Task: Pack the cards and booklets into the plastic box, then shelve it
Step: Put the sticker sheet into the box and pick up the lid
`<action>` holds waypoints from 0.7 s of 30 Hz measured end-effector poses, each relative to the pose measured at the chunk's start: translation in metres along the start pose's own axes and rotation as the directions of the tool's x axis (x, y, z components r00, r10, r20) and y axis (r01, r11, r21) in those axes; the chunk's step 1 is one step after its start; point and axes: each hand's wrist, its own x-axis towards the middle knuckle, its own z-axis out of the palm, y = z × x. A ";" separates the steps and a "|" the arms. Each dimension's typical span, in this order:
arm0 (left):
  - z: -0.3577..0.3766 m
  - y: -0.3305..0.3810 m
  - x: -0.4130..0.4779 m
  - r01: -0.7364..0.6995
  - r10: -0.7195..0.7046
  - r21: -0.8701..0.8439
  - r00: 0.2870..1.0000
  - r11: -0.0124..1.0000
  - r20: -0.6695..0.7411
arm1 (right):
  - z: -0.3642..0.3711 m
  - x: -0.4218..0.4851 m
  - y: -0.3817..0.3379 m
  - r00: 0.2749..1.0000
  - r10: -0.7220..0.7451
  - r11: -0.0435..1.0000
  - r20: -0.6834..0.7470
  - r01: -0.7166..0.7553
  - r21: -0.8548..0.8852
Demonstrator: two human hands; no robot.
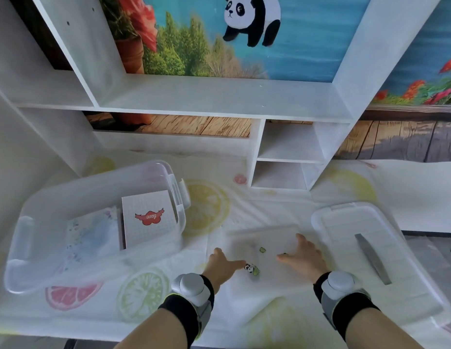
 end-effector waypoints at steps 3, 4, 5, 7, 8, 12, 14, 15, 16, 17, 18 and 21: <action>0.001 0.000 0.002 0.065 -0.066 -0.144 0.998 0.987 -0.006 | -0.008 0.003 0.002 0.999 -0.004 0.999 -0.051 0.006 0.036; 0.000 -0.001 0.003 0.085 -0.086 -0.181 0.996 0.980 0.000 | -0.009 0.004 0.003 0.998 -0.006 0.995 -0.064 0.013 0.095; -0.002 -0.001 0.003 0.100 -0.102 -0.206 0.995 0.973 0.004 | -0.010 0.006 0.002 0.997 -0.007 0.983 -0.072 0.020 0.182; -0.005 -0.003 0.002 0.119 -0.121 -0.229 0.993 0.966 0.006 | -0.013 0.007 0.000 0.995 -0.013 0.934 -0.098 0.047 0.354; -0.005 -0.004 0.000 0.121 -0.124 -0.249 0.992 0.961 0.003 | -0.015 0.007 -0.001 0.994 -0.021 0.900 -0.109 0.066 0.430; -0.010 -0.007 -0.003 0.074 -0.103 -0.324 0.992 0.943 -0.072 | -0.027 0.004 -0.007 0.994 -0.081 0.677 -0.069 0.106 0.728; -0.013 -0.004 -0.003 0.025 -0.068 -0.334 0.991 0.942 -0.117 | -0.033 0.005 -0.007 0.993 -0.104 0.616 -0.052 0.106 0.781; -0.016 -0.002 -0.004 0.011 -0.055 -0.359 0.992 0.933 -0.114 | -0.035 0.007 -0.007 0.993 -0.102 0.590 -0.053 0.103 0.801; -0.017 0.000 -0.004 0.004 -0.045 -0.386 0.994 0.923 -0.099 | -0.039 0.008 -0.007 0.994 -0.097 0.577 -0.048 0.095 0.811; -0.020 0.004 -0.007 -0.004 -0.030 -0.388 0.996 0.921 -0.081 | -0.042 0.007 -0.008 0.993 -0.105 0.559 -0.047 0.098 0.823; -0.025 0.006 -0.010 -0.023 0.003 -0.365 0.998 0.931 -0.055 | -0.045 0.003 -0.009 0.992 -0.108 0.544 -0.058 0.108 0.832; -0.027 0.018 -0.018 -0.118 0.133 -0.408 0.991 0.905 0.009 | -0.056 0.000 -0.004 0.991 -0.119 0.499 -0.062 0.113 0.859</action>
